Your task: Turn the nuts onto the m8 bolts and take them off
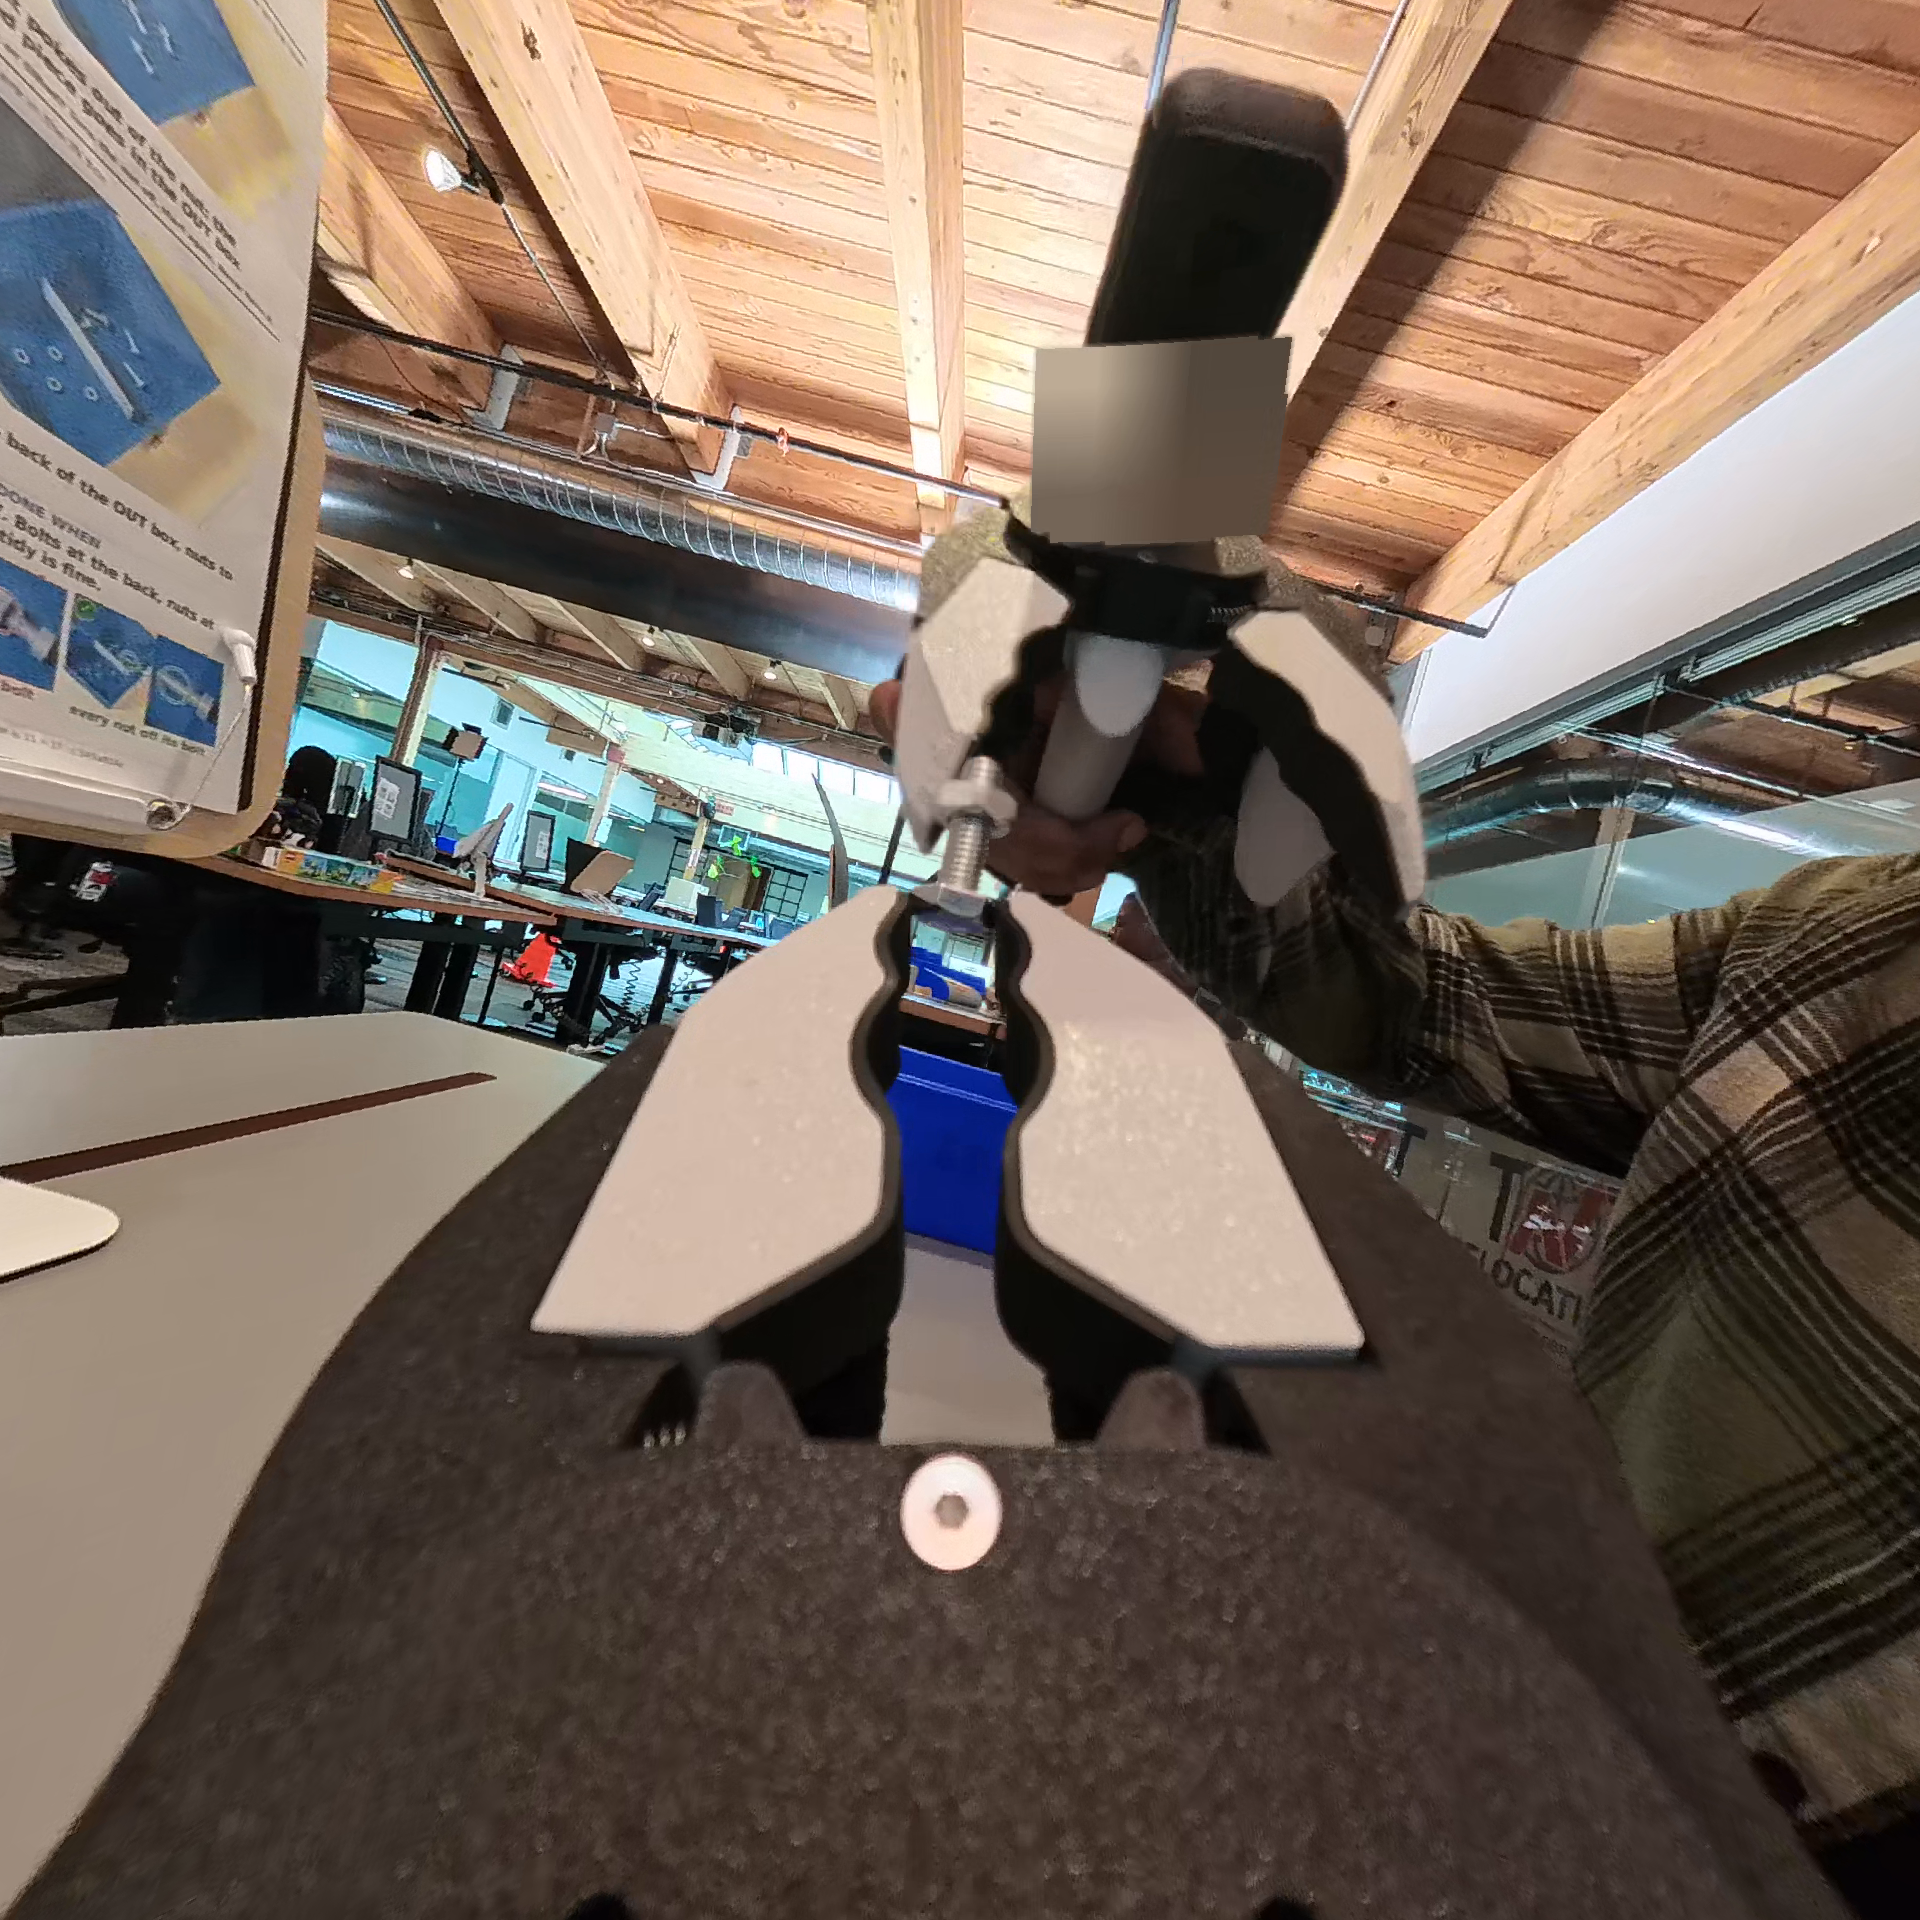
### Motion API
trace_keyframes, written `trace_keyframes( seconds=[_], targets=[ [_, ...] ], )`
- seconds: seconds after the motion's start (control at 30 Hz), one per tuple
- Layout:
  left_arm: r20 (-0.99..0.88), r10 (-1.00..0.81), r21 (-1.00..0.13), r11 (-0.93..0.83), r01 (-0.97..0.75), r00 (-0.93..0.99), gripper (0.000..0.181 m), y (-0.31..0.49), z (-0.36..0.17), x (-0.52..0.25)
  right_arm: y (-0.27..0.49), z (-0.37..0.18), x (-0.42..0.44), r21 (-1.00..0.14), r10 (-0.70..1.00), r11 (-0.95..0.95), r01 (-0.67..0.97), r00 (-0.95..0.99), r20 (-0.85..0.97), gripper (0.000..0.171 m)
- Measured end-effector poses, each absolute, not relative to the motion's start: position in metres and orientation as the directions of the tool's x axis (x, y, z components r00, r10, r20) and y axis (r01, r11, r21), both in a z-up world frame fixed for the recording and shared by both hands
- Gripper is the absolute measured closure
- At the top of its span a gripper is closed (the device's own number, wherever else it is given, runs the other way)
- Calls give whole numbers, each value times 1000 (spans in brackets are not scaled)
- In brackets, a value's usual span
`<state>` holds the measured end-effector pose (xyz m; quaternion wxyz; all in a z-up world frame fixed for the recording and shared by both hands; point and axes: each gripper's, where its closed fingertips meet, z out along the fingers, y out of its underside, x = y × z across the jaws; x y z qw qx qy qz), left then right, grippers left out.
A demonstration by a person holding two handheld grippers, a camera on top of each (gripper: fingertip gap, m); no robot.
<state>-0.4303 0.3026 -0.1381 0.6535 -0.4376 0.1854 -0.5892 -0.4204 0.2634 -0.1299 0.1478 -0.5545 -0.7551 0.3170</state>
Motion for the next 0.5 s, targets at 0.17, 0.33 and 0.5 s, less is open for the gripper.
trace_keyframes(
  seconds=[0.17,0.33,0.5],
  targets=[
    [277,-934,-785,-85,613,225,167,302,-138,-429,272,-122,-419,-657,946,168,735,-308,-103,83],
    [275,-933,-786,-80,613,232,167,302,-138,-430,265,-131,-425,-655,928,161,739,-339,-154,81],
    [283,-930,-781,-83,618,233,167,304,-138,-432,268,-131,-418,-638,939,180,749,-324,-116,82]
  ],
)
